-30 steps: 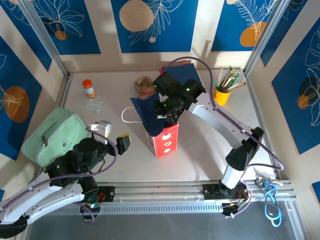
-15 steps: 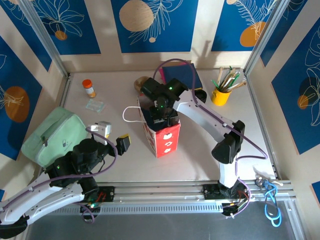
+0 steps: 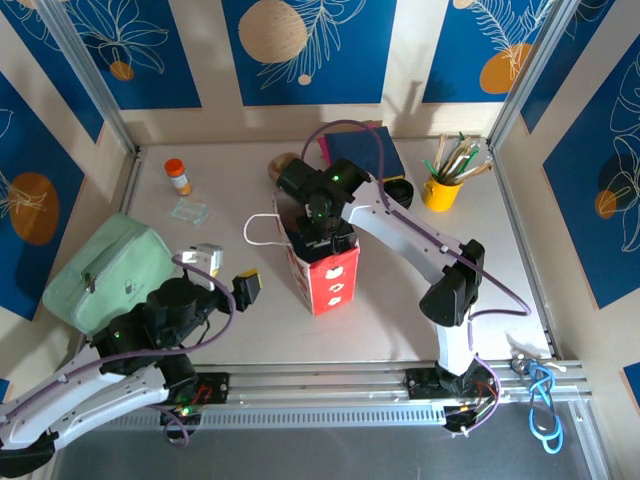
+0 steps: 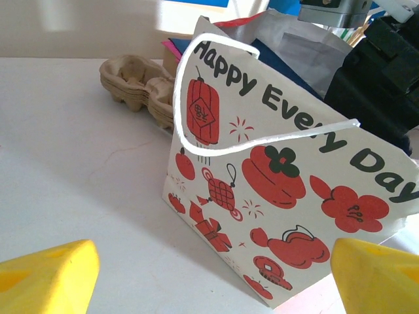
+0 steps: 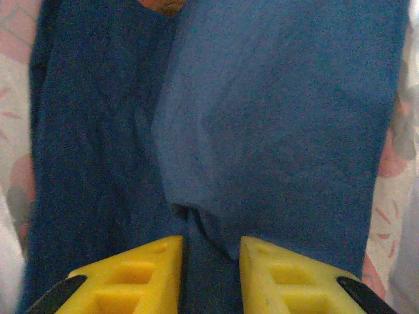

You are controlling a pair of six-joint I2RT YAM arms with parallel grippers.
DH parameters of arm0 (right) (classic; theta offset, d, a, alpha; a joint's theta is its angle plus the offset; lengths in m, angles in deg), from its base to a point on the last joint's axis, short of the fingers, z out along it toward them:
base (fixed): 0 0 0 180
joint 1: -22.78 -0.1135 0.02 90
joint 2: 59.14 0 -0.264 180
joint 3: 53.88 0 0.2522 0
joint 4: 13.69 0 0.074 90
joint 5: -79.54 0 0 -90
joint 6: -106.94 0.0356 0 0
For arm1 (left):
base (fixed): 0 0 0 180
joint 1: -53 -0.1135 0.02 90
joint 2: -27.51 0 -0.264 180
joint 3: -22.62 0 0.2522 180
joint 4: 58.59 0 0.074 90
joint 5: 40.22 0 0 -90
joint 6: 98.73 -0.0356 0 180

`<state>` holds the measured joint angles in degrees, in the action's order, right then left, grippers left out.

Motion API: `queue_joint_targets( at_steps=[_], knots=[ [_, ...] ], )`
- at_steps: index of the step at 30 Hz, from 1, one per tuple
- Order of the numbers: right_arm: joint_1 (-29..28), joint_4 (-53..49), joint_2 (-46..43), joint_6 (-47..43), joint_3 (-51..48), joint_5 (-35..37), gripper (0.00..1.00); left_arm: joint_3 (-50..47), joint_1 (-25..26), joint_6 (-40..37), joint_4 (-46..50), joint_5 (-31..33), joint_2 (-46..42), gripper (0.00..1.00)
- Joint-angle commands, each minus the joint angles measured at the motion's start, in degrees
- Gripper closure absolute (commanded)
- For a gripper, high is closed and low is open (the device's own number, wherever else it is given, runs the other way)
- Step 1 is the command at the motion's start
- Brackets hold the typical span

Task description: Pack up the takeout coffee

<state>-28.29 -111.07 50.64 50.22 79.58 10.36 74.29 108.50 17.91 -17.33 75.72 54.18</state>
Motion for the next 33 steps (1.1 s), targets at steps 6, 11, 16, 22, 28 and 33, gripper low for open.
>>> queue_joint_targets(
  at_steps=[6, 11, 16, 22, 28, 33],
  knots=[
    [-0.2, 2.6, -7.5, -2.0, 3.1, -2.7, 0.6, -0.3, -0.5, 0.0, 0.0, 0.3, -0.6, 0.09],
    [1.0, 7.1, -12.4, -4.3, 3.1, -7.2, 0.55, 0.1, -0.5, -0.3, 0.7, 0.6, -0.6, 0.08],
    [2.8, 12.5, -18.3, -5.8, 0.6, -12.0, 0.52, 0.6, -0.5, -1.0, 1.1, 1.5, -0.9, 0.08],
    [5.1, 18.2, -25.3, -6.2, -3.5, -17.5, 0.46, 2.0, -0.5, -3.0, 2.2, 3.5, -1.0, 0.07],
    [11.9, 24.7, -33.8, -6.5, -13.1, -21.9, 0.33, 3.8, -0.5, -6.2, 3.8, 7.5, -1.1, 0.06],
    [20.9, 27.6, -39.5, -6.3, -21.5, -25.2, 0.28, 3.6, -0.5, -9.8, 3.1, 11.6, -1.7, 0.03]
  ],
)
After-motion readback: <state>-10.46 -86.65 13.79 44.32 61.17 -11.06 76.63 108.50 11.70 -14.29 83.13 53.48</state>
